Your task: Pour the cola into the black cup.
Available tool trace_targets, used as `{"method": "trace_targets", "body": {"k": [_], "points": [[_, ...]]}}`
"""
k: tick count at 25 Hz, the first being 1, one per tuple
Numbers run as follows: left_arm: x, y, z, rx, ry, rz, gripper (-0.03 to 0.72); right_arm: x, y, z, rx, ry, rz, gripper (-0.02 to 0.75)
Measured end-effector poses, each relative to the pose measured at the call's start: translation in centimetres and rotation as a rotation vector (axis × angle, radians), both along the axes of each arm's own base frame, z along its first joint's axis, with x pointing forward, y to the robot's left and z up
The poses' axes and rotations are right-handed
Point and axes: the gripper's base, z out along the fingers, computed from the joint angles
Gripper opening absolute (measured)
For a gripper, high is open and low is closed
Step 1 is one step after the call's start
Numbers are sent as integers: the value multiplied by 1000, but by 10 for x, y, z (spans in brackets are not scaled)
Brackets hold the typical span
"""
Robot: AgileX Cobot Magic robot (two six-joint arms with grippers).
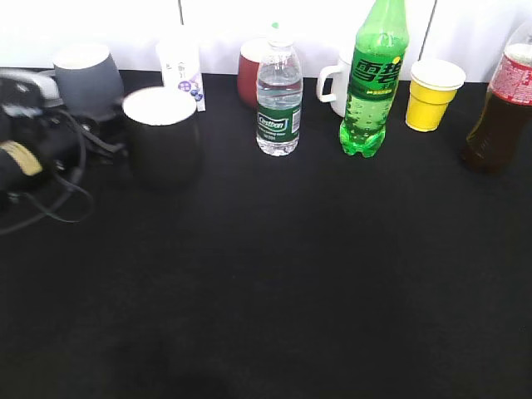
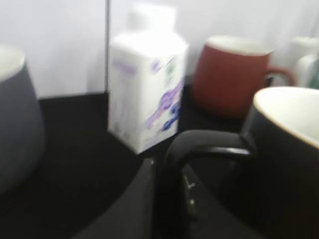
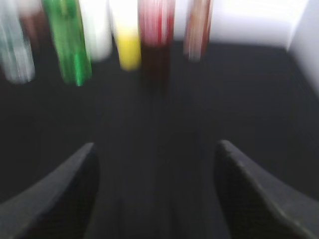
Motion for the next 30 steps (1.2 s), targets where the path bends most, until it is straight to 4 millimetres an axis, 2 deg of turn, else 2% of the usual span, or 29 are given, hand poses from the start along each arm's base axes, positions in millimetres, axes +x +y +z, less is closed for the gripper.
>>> {"method": "trace_targets", "body": {"k": [1, 3, 8, 10, 12, 15, 16, 18, 21, 22, 25, 28, 30], "points": [[-7, 0, 12, -1, -23, -4, 57, 2, 0, 6, 2, -49, 0, 547], [-21, 2, 33, -7, -66, -5, 57, 17, 1, 11, 2, -37, 0, 547], [-69, 0, 78, -46, -138, -92, 57, 94, 4, 62, 4, -204, -1, 547], [-83, -1, 97, -18, -177, -121, 57, 114, 5, 70, -28, -254, -3, 530], [-92, 0, 116, 2, -212, -118, 57, 120, 5, 73, -27, -293, -1, 482], [-102, 2, 133, 8, -264, -111, 56, 124, 6, 74, -34, -310, 0, 468], [-103, 2, 134, 20, -259, -105, 56, 130, 6, 66, -34, -313, 2, 468], [-104, 3, 134, 27, -255, -101, 56, 137, 7, 29, -20, -334, 8, 464], [-104, 3, 135, 26, -255, -101, 56, 137, 7, -25, -15, -335, 10, 461], [-104, 3, 135, 26, -255, -101, 56, 139, 8, -37, -16, -312, 12, 461], [-104, 3, 135, 25, -256, -102, 56, 165, 10, -70, -35, -164, 26, 455], [-104, 2, 135, 23, -257, -103, 56, 182, 13, -95, -62, -230, 55, 393], [-104, 2, 135, 22, -257, -103, 56, 183, 12, -123, -71, -217, 44, 377]]}}
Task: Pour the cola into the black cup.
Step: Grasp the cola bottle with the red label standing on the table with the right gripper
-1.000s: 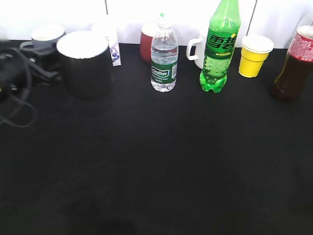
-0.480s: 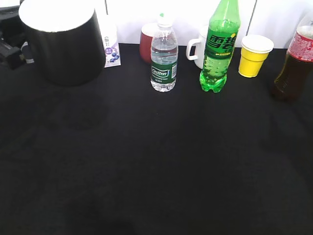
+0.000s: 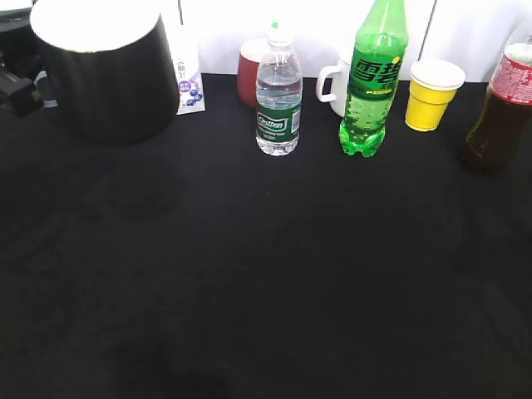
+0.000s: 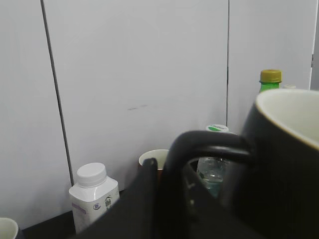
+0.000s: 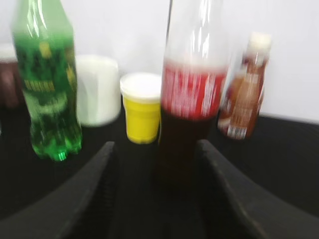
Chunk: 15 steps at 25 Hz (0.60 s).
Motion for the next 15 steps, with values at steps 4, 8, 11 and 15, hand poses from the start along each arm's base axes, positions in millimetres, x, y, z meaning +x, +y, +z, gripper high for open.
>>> {"method": "trace_targets", "body": {"k": [4, 8, 11, 15], "points": [[0, 0, 0, -1, 0, 0, 56, 2, 4, -53, -46, 262, 50, 375], [0, 0, 0, -1, 0, 1, 56, 7, 13, -53, -41, 249, 143, 375], [0, 0, 0, -1, 0, 1, 56, 13, 9, -50, 24, 240, 88, 375], [0, 0, 0, -1, 0, 1, 56, 49, 5, -30, 103, 111, 24, 378]]}}
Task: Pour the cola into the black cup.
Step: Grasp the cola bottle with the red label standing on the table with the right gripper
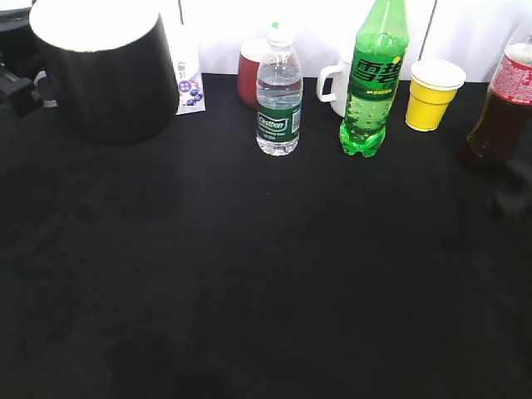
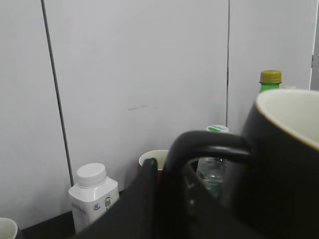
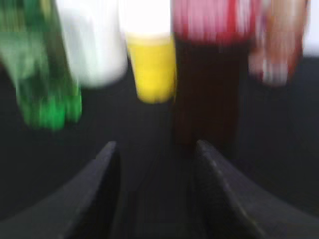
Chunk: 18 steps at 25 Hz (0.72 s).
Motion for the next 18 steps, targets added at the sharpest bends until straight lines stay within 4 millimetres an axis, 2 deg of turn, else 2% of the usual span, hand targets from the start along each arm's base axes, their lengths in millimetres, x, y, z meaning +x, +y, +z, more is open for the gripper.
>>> {"method": "trace_targets", "body": {"k": [2, 3, 4, 8, 13, 18], "points": [[0, 0, 0, 0, 0, 0, 56, 13, 1, 9, 1, -54, 0, 477], [0, 0, 0, 0, 0, 0, 56, 17, 0, 11, 11, -66, -8, 547], [0, 0, 0, 0, 0, 0, 56, 22, -1, 9, 16, -64, -21, 580], [0, 0, 1, -3, -5, -3, 56, 45, -3, -18, 20, 13, -58, 596], [-2, -2, 4, -26, -37, -27, 56, 69, -5, -19, 33, -20, -101, 598], [-2, -2, 4, -26, -37, -27, 56, 75, -12, -16, 38, -39, -180, 594]]}}
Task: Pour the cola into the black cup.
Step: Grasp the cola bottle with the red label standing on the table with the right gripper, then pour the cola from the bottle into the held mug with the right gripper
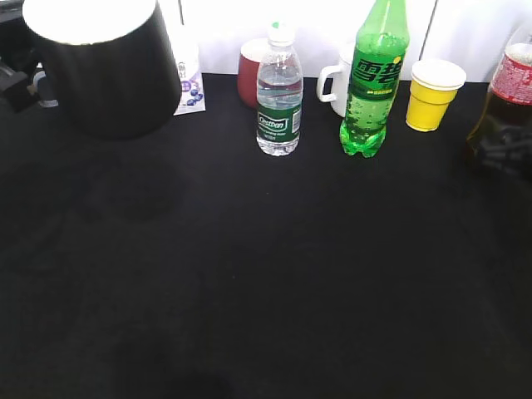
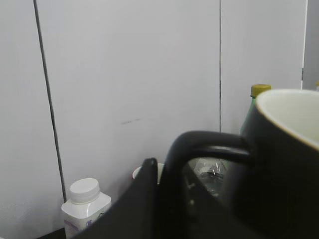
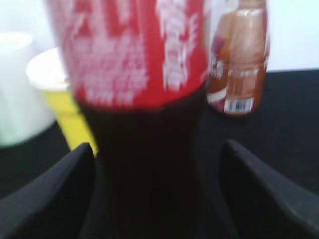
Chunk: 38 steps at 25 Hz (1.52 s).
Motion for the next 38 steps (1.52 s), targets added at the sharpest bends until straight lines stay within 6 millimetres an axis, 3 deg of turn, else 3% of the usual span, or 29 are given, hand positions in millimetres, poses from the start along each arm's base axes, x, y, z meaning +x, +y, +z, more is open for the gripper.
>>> {"method": "trace_targets", "body": {"k": [11, 13, 15, 22, 25, 29, 33, 38], "points": [[0, 0, 0, 2, -1, -3, 56, 41, 3, -10, -5, -43, 12, 589], [0, 0, 0, 3, -1, -3, 56, 43, 3, -16, -6, -30, 12, 524], [0, 0, 0, 3, -1, -3, 56, 43, 3, -17, -9, -26, 10, 357], [0, 0, 0, 7, 0, -5, 56, 40, 4, -10, -9, -13, 21, 354], [1, 0, -3, 32, 24, 6, 55, 18, 4, 28, -10, -85, 34, 354], [1, 0, -7, 63, 48, 14, 56, -34, 10, 82, 32, -216, 133, 354], [2, 1, -16, 128, 124, 25, 56, -85, 17, 131, 147, -205, 229, 354], [-4, -6, -20, 174, 139, -79, 56, -144, 17, 156, 74, -50, 262, 354]]}}
